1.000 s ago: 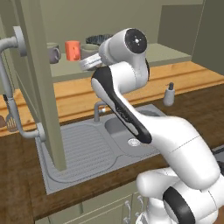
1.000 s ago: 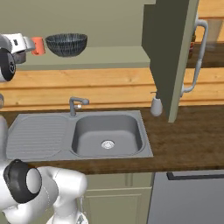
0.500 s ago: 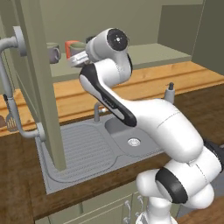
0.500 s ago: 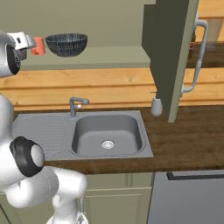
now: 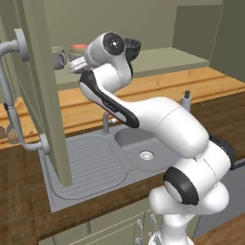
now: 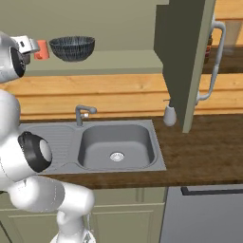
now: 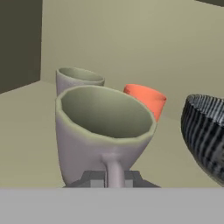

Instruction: Gather all objects into one cabinet and sort the glasses and bowls to opposite sides.

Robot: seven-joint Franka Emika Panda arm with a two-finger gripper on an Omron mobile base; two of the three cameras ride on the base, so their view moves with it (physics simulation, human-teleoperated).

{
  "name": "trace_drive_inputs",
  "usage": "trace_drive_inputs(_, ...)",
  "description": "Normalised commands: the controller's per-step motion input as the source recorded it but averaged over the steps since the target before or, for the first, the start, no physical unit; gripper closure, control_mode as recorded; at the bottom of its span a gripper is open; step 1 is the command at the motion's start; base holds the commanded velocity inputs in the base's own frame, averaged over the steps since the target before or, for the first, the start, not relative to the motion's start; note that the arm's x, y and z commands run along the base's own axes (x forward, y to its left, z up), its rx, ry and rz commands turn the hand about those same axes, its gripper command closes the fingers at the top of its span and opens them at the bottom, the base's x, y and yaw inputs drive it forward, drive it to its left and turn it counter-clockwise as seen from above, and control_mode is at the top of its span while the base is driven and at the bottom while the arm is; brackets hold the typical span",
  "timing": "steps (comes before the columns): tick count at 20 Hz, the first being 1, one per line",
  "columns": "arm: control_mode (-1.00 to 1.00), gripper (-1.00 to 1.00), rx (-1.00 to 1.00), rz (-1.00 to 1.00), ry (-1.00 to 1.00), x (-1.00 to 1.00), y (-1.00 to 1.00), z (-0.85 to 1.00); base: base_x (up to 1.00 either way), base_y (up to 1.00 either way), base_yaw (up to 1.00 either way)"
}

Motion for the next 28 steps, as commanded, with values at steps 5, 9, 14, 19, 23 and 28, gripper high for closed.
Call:
trace_drive_inputs(5, -1.0, 1.0, -0.09, 0.0, 0.0, 0.28, 0.06, -0.3, 0.0, 0.0, 0.0)
trace_drive_inputs(9, -1.0, 1.0, -0.04, 0.0, 0.0, 0.4, 0.04, -0.15, 0.0, 0.0, 0.0)
trace_drive_inputs(14, -1.0, 1.0, 0.0, 0.0, 0.0, 0.45, 0.08, -0.08, 0.0, 0.0, 0.0)
trace_drive_inputs(19, -1.0, 1.0, -0.02, 0.0, 0.0, 0.12, 0.43, -0.17, 0.0, 0.0, 0.0)
trace_drive_inputs(23, -1.0, -1.0, 0.0, 0.0, 0.0, 0.02, 0.39, -0.15, 0.0, 0.0, 0.0)
trace_drive_inputs(28, -1.0, -1.0, 0.02, 0.0, 0.0, 0.0, 0.0, -0.16, 0.0, 0.0, 0.0)
